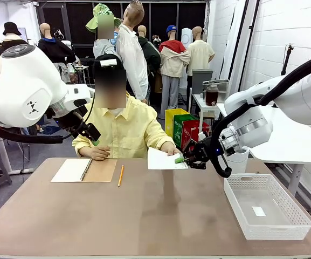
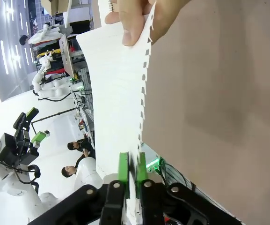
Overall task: Sort the paper based on its condition.
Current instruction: If a person hands you a paper, place it in the Organizing basket , and if it's crumpled, put it in the Trash can.
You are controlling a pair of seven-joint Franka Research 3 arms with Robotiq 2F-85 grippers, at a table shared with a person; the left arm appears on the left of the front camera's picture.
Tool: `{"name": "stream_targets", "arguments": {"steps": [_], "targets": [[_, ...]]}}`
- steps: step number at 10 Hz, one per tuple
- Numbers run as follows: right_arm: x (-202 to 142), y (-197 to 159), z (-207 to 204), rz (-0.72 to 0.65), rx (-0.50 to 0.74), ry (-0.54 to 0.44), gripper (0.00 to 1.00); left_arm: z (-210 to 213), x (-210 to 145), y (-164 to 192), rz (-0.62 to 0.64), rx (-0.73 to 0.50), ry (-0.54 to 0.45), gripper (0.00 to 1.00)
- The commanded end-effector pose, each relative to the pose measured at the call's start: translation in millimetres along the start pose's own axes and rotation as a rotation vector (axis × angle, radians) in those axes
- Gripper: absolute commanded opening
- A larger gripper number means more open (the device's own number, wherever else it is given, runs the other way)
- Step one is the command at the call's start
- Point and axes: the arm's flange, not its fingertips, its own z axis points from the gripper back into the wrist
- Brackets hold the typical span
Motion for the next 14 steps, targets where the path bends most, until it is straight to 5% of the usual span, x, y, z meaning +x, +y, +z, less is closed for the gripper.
{"name": "stream_targets", "arguments": {"steps": [1, 5, 9, 14], "targets": [[6.8, 7.3, -2.6, -0.027, 0.026, 0.003, 0.0, 0.5, -0.1, 0.4, -0.007, 0.002, -0.001, 1.0], [3.9, 12.7, 7.3, 0.059, -0.051, -0.049, 0.0, 0.5, -0.1, 0.4, -0.007, 0.002, -0.001, 1.0], [-9.5, 19.8, 77.0, 0.215, -0.219, -0.155, 0.0, 0.5, -0.1, 0.4, -0.007, 0.002, -0.001, 1.0], [-43.5, -22.9, 154.4, 0.329, -0.447, -0.244, 0.0, 0.5, -0.1, 0.4, -0.007, 0.002, -0.001, 1.0]]}}
